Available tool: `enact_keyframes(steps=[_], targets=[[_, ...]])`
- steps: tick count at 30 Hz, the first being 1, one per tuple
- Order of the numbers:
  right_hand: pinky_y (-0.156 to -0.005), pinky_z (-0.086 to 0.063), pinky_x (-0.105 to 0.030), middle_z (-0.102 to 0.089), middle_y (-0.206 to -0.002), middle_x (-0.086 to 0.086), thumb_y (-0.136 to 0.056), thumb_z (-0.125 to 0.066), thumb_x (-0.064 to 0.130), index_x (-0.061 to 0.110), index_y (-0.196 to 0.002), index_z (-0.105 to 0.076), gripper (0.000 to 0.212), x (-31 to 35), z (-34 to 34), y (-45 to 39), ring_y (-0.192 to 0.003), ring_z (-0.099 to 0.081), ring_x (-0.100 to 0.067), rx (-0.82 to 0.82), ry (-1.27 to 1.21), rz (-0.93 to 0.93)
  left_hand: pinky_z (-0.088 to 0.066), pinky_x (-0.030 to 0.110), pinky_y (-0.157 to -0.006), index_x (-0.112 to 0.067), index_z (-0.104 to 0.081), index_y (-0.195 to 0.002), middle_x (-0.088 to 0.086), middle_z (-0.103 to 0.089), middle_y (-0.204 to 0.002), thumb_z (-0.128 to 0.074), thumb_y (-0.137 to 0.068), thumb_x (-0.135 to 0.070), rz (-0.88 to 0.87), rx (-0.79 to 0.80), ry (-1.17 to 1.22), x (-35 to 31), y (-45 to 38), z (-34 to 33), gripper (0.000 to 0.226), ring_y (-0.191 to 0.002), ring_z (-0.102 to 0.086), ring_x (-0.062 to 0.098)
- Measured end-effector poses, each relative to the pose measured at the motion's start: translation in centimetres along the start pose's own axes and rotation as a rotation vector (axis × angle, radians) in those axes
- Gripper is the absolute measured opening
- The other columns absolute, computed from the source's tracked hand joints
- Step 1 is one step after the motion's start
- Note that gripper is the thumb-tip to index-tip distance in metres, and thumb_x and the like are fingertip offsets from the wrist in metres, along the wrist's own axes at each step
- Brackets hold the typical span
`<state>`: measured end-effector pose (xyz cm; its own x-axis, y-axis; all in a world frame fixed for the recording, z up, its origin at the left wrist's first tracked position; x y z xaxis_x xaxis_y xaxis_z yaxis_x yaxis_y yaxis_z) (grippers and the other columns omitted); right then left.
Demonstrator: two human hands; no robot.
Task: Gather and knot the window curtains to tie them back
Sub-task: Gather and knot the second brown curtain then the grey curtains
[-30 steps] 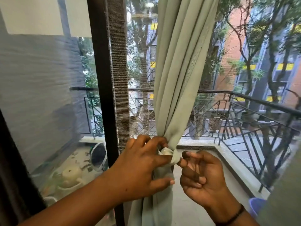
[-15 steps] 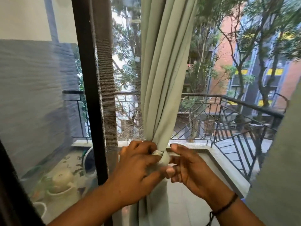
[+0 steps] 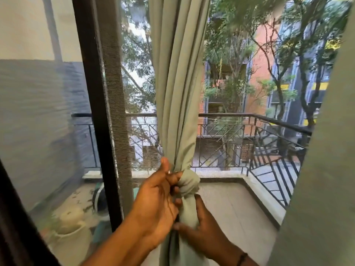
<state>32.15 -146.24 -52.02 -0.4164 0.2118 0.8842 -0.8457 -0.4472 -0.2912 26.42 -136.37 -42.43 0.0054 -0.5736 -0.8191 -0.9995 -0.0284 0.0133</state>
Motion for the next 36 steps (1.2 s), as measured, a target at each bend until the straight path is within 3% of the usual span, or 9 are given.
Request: enact_keyframes(steps=[2, 6, 8, 10, 15, 19, 25, 31, 36], targets=[[-0.090, -0.050, -0.033, -0.061, -0.120, 0.015, -0.069, -0.050, 0.053, 0.057, -0.116, -0.037, 0.049, -1.2, 0.1, 0.0, -0.109, -0.059, -0.008, -0.061, 0.210, -0.003, -0.030, 0.020, -0.055, 0.003, -0.060, -0.116, 0.003, -0.050, -0.079, -0.057, -0.069, -0.059, 0.050, -0.005, 0.138, 0.2, 0.1, -0.2, 0.078, -0.061, -0.039, 0.008], [-0.089, -0.050, -0.031, -0.057, -0.123, 0.021, -0.071, -0.032, 0.052, 0.054, -0.134, -0.030, 0.063, -2.3, -0.6, -0.5, -0.109, -0.057, -0.008, -0.047, 0.334, 0.000, -0.032, 0.019, -0.043, -0.001, -0.056, -0.122, 0.005, -0.054, -0.077, -0.059, -0.065, -0.062, -0.037, -0.048, 0.203, 0.5, 0.8, 0.0, 0.084, -0.054, -0.038, 0.008], [-0.086, -0.051, -0.034, -0.061, -0.118, 0.019, -0.071, -0.034, 0.049, 0.051, -0.130, -0.035, 0.059, -2.8, -1.2, -0.8, -0.105, -0.060, -0.009, -0.029, 0.337, -0.011, -0.030, 0.019, -0.040, 0.002, -0.054, -0.121, 0.008, -0.054, -0.084, -0.055, -0.066, -0.065, -0.105, -0.086, 0.145, 0.6, 1.4, 0.3, 0.086, -0.052, -0.034, 0.008], [-0.084, -0.051, -0.034, -0.063, -0.112, 0.016, -0.073, -0.034, 0.048, 0.049, -0.128, -0.038, 0.056, -3.1, -1.6, -1.1, -0.101, -0.061, -0.009, -0.020, 0.335, -0.011, -0.025, 0.018, -0.038, 0.004, -0.060, -0.098, 0.008, -0.051, -0.077, -0.049, -0.064, -0.066, -0.162, -0.111, 0.052, 0.8, 1.9, 0.6, 0.079, -0.047, -0.030, 0.007], [-0.074, -0.043, -0.013, -0.064, -0.113, 0.013, -0.068, -0.030, 0.052, 0.035, -0.131, -0.046, 0.067, -3.6, -1.5, -1.2, -0.100, -0.061, -0.012, -0.047, 0.324, -0.040, -0.026, 0.014, -0.033, -0.017, -0.071, -0.081, 0.007, -0.043, -0.055, -0.060, -0.063, -0.074, -0.273, -0.109, -0.265, 0.4, 3.0, 1.0, 0.062, -0.035, -0.029, 0.005], [-0.072, -0.039, -0.006, -0.064, -0.116, 0.008, -0.065, -0.029, 0.050, 0.030, -0.130, -0.049, 0.071, -3.8, -1.6, -1.8, -0.100, -0.060, -0.014, -0.044, 0.312, -0.036, -0.033, 0.006, -0.040, 0.003, -0.063, -0.100, -0.004, -0.052, -0.062, -0.053, -0.091, -0.012, -0.275, -0.103, -0.394, 0.1, 2.3, 2.5, 0.021, -0.037, -0.041, -0.003], [-0.092, -0.049, -0.034, -0.061, -0.123, 0.008, -0.074, -0.038, 0.044, 0.041, -0.135, -0.039, 0.061, -3.6, -3.9, -2.8, -0.110, -0.058, -0.014, 0.014, 0.211, -0.040, -0.051, 0.010, -0.064, -0.021, -0.075, -0.078, -0.003, -0.075, -0.080, -0.071, -0.072, 0.000, -0.374, -0.206, -0.428, -2.1, -0.1, 4.7, 0.022, -0.077, -0.069, 0.005], [-0.092, -0.049, -0.039, -0.059, -0.125, 0.004, -0.075, -0.038, 0.045, 0.041, -0.129, -0.043, 0.054, -4.6, -4.1, -3.9, -0.112, -0.058, -0.019, -0.012, 0.250, -0.062, -0.043, 0.024, -0.078, -0.026, -0.069, -0.108, -0.005, -0.063, -0.097, -0.059, -0.090, -0.026, -0.617, -0.162, -1.548, -3.7, 0.0, 3.0, 0.020, -0.090, -0.058, 0.013], [-0.087, -0.049, -0.040, -0.053, -0.114, 0.006, -0.066, -0.043, 0.061, 0.037, -0.118, -0.040, 0.057, -7.4, -4.8, -3.8, -0.103, -0.057, -0.019, -0.029, 0.345, -0.241, -0.040, 0.012, -0.064, -0.024, -0.069, -0.088, -0.012, -0.060, -0.080, -0.060, -0.089, -0.023, -0.731, -0.138, -1.450, -6.3, 0.1, 2.2, 0.008, -0.072, -0.053, -0.001]])
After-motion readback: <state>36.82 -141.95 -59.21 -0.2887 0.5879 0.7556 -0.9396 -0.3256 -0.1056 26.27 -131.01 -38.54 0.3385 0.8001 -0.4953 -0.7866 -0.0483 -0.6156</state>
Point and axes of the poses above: each hand's wrist, its own y-axis away from the middle knuckle, its own z-axis out of the back of the hand, x = y × z, the point moved 5 cm from there along -y, towards the middle knuckle
